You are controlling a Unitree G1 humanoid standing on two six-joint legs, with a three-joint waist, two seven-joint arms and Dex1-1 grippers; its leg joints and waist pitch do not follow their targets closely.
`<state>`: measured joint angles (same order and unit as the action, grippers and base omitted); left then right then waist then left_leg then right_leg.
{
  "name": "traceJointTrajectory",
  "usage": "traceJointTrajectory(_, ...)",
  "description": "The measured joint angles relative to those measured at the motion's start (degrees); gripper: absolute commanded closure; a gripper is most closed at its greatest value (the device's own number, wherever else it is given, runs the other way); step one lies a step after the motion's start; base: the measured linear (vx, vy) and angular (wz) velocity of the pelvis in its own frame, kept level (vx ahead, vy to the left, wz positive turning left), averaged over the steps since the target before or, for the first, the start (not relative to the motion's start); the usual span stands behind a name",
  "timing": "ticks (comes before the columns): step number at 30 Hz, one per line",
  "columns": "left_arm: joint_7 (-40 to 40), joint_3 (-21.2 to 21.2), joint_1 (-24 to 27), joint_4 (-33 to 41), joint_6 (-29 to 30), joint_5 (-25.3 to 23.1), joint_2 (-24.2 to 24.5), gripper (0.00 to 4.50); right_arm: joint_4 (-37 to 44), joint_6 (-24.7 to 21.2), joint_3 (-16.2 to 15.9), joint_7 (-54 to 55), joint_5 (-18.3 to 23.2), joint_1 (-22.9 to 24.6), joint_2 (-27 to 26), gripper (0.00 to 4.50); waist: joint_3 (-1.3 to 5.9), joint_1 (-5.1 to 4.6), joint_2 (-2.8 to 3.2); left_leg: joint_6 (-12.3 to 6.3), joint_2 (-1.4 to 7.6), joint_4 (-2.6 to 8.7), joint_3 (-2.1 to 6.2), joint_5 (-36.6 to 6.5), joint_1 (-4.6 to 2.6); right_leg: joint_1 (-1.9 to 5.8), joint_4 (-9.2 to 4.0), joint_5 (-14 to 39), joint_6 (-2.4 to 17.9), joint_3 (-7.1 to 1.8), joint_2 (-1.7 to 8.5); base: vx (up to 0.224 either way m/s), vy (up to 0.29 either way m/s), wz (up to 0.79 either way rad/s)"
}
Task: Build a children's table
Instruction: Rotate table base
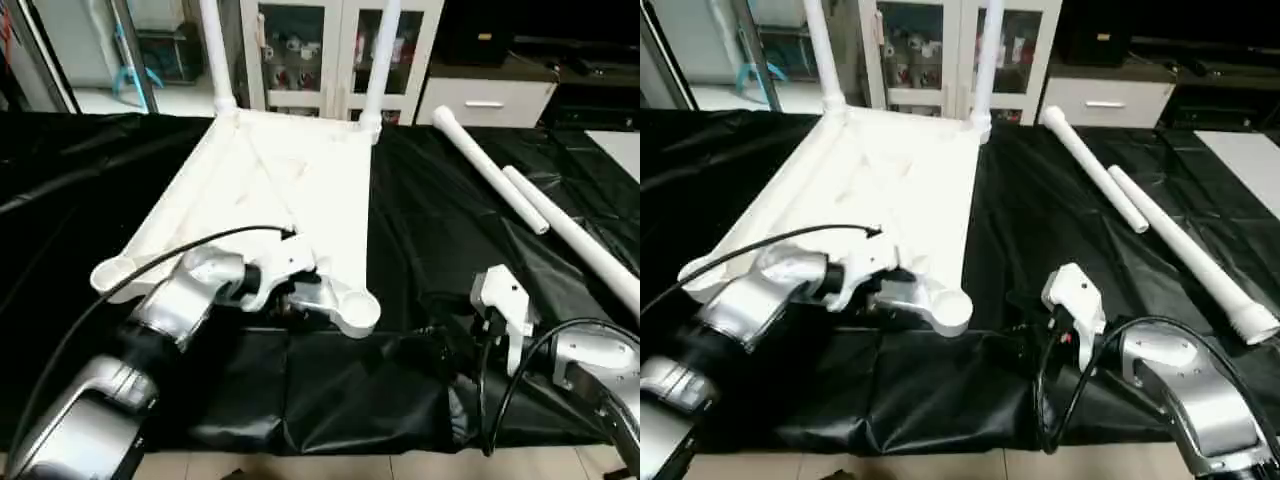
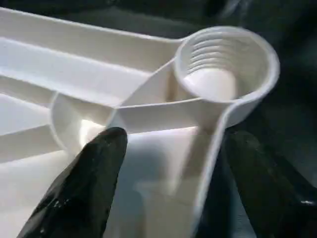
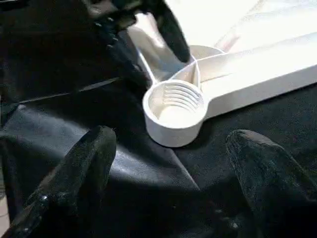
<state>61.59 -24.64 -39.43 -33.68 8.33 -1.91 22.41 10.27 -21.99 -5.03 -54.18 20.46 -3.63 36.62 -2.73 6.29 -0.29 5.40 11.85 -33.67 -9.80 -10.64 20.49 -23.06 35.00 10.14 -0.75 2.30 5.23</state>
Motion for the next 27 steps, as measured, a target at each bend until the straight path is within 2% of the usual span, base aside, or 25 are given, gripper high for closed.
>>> traceJointTrajectory(3,0.0,-0.8,-0.7,-1.9,-0.9,-1.2,-0.2,1.27,0.5,-0.1,0.0,-0.1,0.2,0.1,0.1,0.64,-0.02,-0.03,0.05,0.0,0.01,0.01,0.0,0.0,0.0,-0.01,0.01,0.0,0.0,0.02,-0.01,0.0,0.0,0.0)
traceJointTrajectory(4,0.1,-1.1,-0.9,-2.5,-1.3,-1.6,-0.2,1.34,0.5,-0.1,0.0,-0.1,0.2,0.3,0.1,0.64,-0.03,-0.02,0.07,0.0,0.01,0.01,0.0,0.0,0.0,-0.01,0.01,0.0,0.0,0.02,-0.01,0.0,0.0,0.0)
traceJointTrajectory(5,0.5,-1.3,-1.0,-2.8,-1.3,-2.0,0.1,1.61,0.6,-0.1,0.0,-0.1,0.2,0.4,0.1,0.64,-0.04,-0.03,0.08,0.0,0.01,0.01,0.0,0.0,0.0,-0.02,0.01,0.0,0.0,0.02,-0.01,0.0,0.0,0.0)
traceJointTrajectory(8,2.0,-1.8,-1.0,-2.9,-1.5,-2.9,1.7,1.65,0.6,-0.1,0.0,-0.1,0.1,0.4,0.1,0.64,-0.05,-0.14,0.11,0.0,0.01,0.03,0.0,0.0,0.0,-0.02,0.0,0.0,0.0,0.02,-0.01,0.0,0.0,0.0)
traceJointTrajectory(11,3.2,-2.1,-1.2,-3.3,-2.3,-3.6,2.5,2.01,0.6,-0.1,0.0,-0.1,-0.1,0.4,0.1,0.64,-0.06,-0.12,0.12,0.0,0.01,0.02,0.0,0.0,0.0,-0.02,-0.01,0.0,0.0,0.01,0.0,0.0,0.0,0.0)
traceJointTrajectory(15,3.1,-2.1,-1.4,-3.8,-2.0,-4.1,2.5,2.19,0.6,-0.1,0.0,-0.1,-0.2,0.4,0.1,0.64,-0.05,0.05,0.11,0.0,0.01,0.01,-0.01,0.0,-0.01,-0.01,0.01,0.0,0.0,0.01,0.01,0.0,0.0,0.0)
traceJointTrajectory(22,1.6,-0.1,-1.6,-3.7,3.9,-3.3,0.2,2.87,0.6,0.0,-0.1,0.0,-0.4,0.3,0.1,0.64,-0.03,0.09,0.15,0.0,0.0,0.01,-0.01,0.0,-0.06,0.02,0.02,0.0,0.1,0.0,0.02,0.0,0.0,0.0)
traceJointTrajectory(27,-5.1,1.0,-1.2,-3.3,10.2,-4.0,-1.8,3.21,0.6,0.0,-0.4,0.0,-0.6,0.3,0.0,0.64,-0.03,-0.07,0.25,0.0,0.0,0.01,0.0,0.0,-0.12,0.06,0.02,0.0,0.0,0.02,0.02,0.0,0.0,0.0)
